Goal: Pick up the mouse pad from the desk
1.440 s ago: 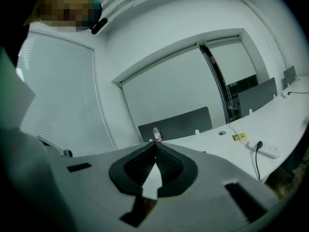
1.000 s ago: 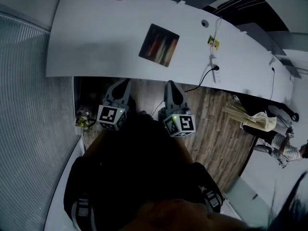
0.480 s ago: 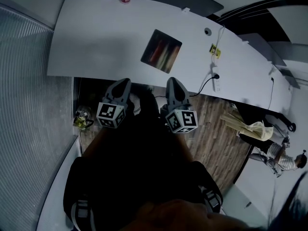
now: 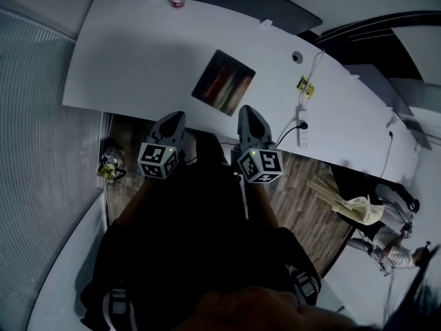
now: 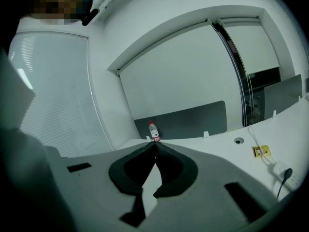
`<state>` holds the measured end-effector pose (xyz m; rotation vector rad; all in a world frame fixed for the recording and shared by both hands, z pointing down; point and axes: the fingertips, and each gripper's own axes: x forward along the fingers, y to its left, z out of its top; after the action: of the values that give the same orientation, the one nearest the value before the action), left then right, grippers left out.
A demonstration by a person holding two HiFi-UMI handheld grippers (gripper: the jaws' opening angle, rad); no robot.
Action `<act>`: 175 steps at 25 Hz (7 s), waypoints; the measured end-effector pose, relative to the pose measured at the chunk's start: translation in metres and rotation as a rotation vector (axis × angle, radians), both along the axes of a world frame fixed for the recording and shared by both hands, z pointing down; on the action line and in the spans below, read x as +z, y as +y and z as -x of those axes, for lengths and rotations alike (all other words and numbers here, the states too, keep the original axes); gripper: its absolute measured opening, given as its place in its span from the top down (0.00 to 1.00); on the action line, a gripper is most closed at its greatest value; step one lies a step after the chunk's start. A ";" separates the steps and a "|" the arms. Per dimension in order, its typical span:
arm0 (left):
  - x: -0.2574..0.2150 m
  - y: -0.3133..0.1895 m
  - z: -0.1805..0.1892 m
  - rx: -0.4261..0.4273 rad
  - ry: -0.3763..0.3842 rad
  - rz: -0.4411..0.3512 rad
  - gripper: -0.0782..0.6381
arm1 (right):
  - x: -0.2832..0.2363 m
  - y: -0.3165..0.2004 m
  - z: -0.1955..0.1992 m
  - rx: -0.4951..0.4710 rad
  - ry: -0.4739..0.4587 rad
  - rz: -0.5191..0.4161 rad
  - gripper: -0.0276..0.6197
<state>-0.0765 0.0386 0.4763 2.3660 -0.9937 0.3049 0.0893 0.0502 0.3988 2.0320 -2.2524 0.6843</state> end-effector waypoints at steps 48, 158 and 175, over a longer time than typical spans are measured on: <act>0.204 -0.072 -0.060 -0.150 -0.143 0.445 0.65 | 0.265 -0.114 -0.132 -0.180 0.091 0.482 0.75; 0.246 -0.066 -0.070 -0.108 -0.239 0.546 0.65 | 0.334 -0.103 -0.070 -0.370 0.177 0.729 0.68; 0.246 -0.066 -0.068 -0.079 -0.234 0.540 0.65 | 0.332 -0.093 -0.030 -0.417 0.155 0.734 0.69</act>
<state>-0.0083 -0.0272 0.7220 1.8245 -0.9588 0.7324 0.1197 -0.0433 0.7304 1.1899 -1.8457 1.0524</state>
